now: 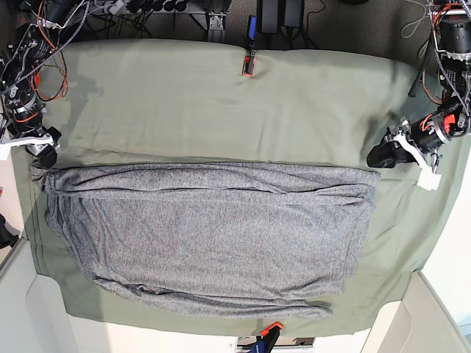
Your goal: Fold the T-shirt properly
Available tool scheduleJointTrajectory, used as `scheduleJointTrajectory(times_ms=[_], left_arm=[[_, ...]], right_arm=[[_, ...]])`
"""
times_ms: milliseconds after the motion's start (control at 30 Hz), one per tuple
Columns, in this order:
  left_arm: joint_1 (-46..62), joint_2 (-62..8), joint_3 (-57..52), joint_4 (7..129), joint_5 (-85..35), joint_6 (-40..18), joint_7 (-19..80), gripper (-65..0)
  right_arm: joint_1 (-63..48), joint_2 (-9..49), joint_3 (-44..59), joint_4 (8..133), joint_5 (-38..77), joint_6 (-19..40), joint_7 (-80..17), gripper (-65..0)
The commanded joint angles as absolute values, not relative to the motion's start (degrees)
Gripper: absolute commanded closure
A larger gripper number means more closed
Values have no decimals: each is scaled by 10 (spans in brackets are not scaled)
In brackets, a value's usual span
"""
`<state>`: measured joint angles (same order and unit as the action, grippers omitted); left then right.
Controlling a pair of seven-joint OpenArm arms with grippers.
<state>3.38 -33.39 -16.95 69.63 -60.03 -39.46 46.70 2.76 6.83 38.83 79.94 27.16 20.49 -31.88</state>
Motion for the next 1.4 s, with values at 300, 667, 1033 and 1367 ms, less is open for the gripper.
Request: scheduleJointTrajectory(times_ms=[300,667,1033,1367], left_arm=[[26,-306,-217,650,-611,-400,443,-321],[-72,-293,-211,543,-600,-400,439,-321],[-135,-265,-152,498,-573,-400,426,-320],[-135,-259,-152,498,-491,-400,377,0]], right_arm=[[112,78,390,717,242,180,-331,-300],[124,74,389,708,246,180,-333,-300],[138,42,389,708,235,177,-330,-300],[178,37,389,655,203,163,-329,-298]])
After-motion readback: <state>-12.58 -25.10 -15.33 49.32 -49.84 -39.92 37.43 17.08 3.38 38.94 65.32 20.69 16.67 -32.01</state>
